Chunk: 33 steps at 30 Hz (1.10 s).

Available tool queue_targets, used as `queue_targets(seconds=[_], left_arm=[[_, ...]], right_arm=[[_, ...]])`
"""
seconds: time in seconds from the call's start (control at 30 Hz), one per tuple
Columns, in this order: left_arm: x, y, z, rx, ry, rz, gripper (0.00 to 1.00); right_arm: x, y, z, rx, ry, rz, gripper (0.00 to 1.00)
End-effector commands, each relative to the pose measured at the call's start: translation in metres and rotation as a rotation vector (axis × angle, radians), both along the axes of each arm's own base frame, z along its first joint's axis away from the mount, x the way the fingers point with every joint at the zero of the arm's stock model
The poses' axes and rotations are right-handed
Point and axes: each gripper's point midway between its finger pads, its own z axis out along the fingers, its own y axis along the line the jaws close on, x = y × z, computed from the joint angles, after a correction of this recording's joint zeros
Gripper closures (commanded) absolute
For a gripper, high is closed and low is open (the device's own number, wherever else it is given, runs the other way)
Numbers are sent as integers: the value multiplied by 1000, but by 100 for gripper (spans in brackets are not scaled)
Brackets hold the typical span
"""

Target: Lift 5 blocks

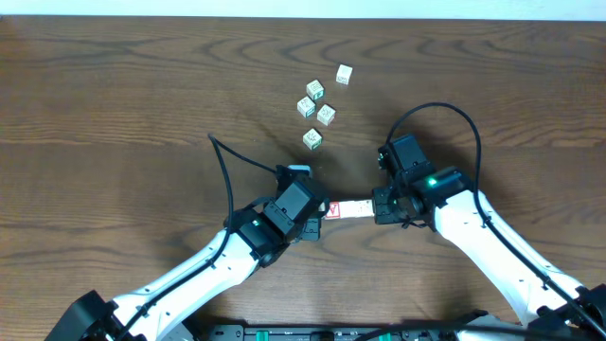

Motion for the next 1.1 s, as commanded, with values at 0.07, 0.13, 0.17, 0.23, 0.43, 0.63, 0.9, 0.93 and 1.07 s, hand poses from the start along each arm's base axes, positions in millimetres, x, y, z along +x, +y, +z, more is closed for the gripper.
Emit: queue_targets(seconds=[0.07, 0.13, 0.17, 0.23, 0.43, 0.63, 0.9, 0.93, 1.07], left_arm=[[-2, -50, 56, -203, -49, -136, 93], [-2, -50, 58, -207, -54, -137, 93], [-2, -50, 58, -208, -54, -137, 93], [-2, -50, 58, -207, -54, -137, 92], [-2, -49, 57, -204, -50, -137, 93], [-1, -50, 60, -208, -54, -137, 93], [0, -52, 65, -214, -60, -137, 93], [0, -52, 65, -213, -59, -137, 93], [0, -51, 66, -209, -56, -137, 93]], right_arm=[[-12, 57, 25, 224, 27, 98, 99], [-14, 59, 26, 237, 37, 103, 99], [-16, 62, 27, 252, 44, 108, 99], [-18, 65, 28, 272, 53, 114, 99], [-18, 65, 35, 284, 34, 114, 99], [-18, 65, 47, 304, -4, 120, 99], [-20, 64, 52, 308, -12, 120, 99], [-20, 64, 52, 309, -11, 118, 99], [-20, 64, 53, 311, -9, 111, 99]])
